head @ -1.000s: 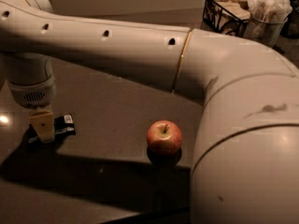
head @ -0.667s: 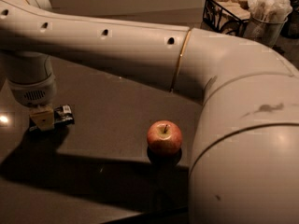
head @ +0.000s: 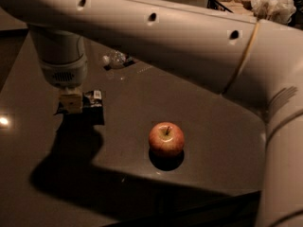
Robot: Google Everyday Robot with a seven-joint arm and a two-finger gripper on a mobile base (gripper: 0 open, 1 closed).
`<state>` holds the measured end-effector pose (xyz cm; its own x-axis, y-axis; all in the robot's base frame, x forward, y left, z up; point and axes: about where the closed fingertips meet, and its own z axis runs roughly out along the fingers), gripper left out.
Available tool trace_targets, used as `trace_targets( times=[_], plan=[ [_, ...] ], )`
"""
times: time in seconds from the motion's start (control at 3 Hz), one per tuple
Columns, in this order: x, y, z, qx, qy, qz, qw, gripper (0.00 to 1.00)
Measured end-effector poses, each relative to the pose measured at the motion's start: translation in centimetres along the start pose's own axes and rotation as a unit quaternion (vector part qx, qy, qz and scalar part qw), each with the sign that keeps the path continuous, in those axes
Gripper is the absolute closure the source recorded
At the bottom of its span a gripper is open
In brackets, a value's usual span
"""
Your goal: Move rxbar chocolate near apple
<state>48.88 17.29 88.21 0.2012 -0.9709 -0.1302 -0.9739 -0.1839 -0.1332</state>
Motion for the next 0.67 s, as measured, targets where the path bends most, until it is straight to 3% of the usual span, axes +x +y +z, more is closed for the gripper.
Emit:
trace_targets(
  times=[0.33,0.67],
  plan=[
    [3.4,-0.3,-1.0,0.012,-0.007,0.053,0.9985,1.00],
    [6.3,-0.1,-0.7,0.010,-0.025,0.108,0.9938,1.00]
  ],
)
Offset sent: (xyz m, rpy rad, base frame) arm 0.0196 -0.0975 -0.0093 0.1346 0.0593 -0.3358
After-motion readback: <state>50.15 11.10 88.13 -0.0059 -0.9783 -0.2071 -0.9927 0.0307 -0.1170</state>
